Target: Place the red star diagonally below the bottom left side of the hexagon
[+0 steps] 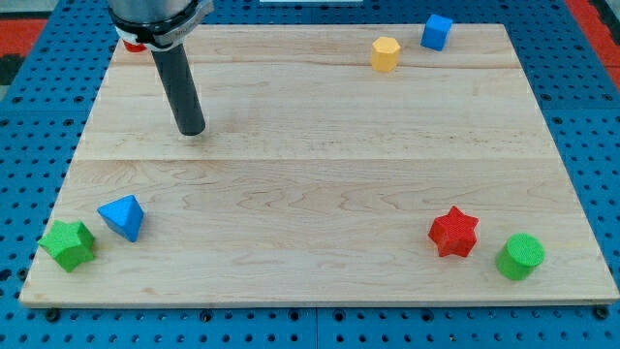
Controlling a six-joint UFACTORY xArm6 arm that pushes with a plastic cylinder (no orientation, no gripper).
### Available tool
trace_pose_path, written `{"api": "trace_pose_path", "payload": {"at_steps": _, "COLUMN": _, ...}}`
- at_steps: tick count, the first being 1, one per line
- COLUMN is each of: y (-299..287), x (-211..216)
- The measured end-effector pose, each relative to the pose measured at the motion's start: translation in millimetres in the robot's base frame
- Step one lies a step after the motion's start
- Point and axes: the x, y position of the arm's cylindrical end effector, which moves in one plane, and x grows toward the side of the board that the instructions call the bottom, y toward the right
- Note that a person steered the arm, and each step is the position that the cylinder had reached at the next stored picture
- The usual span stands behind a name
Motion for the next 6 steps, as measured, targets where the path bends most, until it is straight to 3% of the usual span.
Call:
{"api": "trace_pose_path", "payload": {"at_steps": 3, "y": 3.5, "x": -2.1}}
{"api": "trace_pose_path", "payload": {"at_steps": 6, "y": 120.0, "x": -115.3}}
